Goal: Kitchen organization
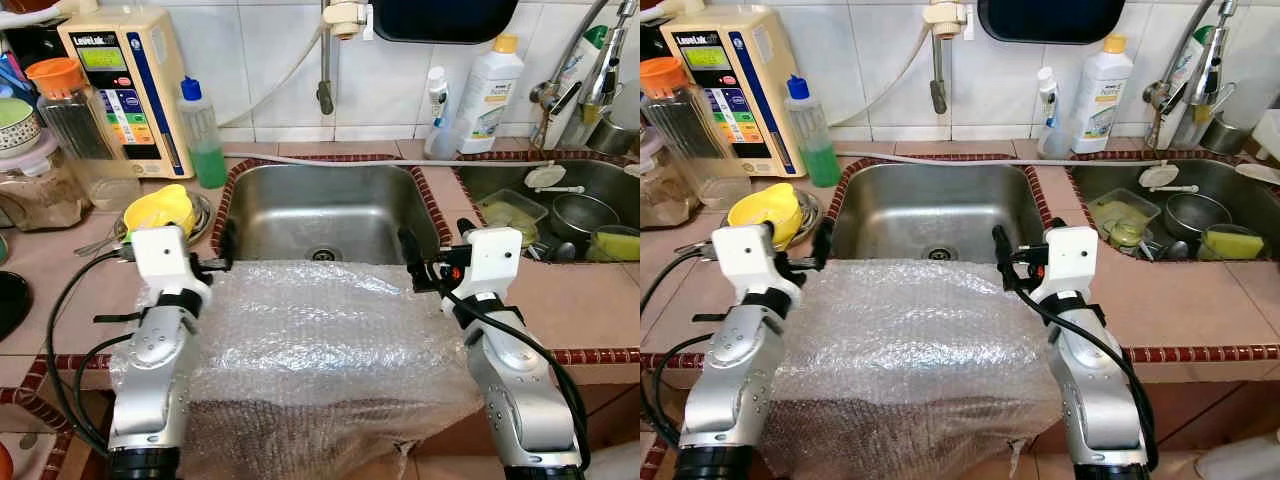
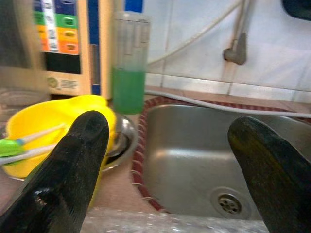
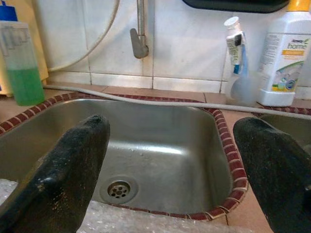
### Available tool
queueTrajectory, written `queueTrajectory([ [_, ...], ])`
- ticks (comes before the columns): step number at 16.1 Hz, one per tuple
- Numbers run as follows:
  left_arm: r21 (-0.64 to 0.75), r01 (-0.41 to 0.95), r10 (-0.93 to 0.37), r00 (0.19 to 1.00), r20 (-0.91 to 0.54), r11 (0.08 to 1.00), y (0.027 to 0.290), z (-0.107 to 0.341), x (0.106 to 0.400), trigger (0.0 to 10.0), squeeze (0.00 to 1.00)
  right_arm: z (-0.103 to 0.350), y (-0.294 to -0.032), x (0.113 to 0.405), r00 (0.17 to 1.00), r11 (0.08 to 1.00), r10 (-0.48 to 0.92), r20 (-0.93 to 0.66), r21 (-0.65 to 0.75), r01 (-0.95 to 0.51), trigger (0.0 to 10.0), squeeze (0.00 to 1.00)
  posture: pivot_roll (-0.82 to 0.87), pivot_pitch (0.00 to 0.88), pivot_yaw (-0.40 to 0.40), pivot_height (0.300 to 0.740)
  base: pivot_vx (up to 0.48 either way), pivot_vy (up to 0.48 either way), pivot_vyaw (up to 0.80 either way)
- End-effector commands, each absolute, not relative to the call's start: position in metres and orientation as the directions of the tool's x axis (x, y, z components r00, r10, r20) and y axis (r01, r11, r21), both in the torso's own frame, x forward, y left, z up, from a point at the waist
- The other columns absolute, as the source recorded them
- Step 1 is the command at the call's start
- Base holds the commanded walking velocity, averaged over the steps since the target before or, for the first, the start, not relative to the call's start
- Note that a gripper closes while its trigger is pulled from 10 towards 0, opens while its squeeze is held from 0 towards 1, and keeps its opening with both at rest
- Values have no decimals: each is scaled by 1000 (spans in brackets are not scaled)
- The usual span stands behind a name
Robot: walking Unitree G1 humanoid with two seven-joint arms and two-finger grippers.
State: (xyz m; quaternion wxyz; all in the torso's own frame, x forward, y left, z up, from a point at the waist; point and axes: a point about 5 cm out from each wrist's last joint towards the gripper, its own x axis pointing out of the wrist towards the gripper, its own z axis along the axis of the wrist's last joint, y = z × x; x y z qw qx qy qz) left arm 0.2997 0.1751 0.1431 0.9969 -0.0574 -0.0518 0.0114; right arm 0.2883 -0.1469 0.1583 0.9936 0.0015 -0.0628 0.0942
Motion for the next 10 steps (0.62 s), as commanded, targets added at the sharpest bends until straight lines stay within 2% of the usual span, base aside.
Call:
queueTrajectory([
  [1, -101, -21, 34, 991, 126, 995, 176, 149, 304, 10000, 0, 164, -143, 290, 968, 978, 208, 141, -16, -208, 10000, 0, 48, 0, 13, 740, 0, 0, 0],
  [5, -67, 85, -69, 975, 213, 994, 158, 169, 305, 10000, 0, 177, -153, 295, 971, 990, 138, 196, -22, -136, 10000, 0, 47, 0, 12, 740, 0, 0, 0],
  [8, -81, 126, -107, 972, 210, 989, 147, 168, 302, 10000, 0, 173, -154, 294, 974, 991, 135, 181, -22, -133, 10000, 0, 43, 0, 24, 740, 0, 0, 0],
  [10, -98, 133, -112, 974, 195, 986, 146, 164, 301, 10000, 0, 170, -152, 293, 976, 991, 134, 173, -21, -133, 10000, 0, 43, 0, 28, 740, 0, -465, 0],
])
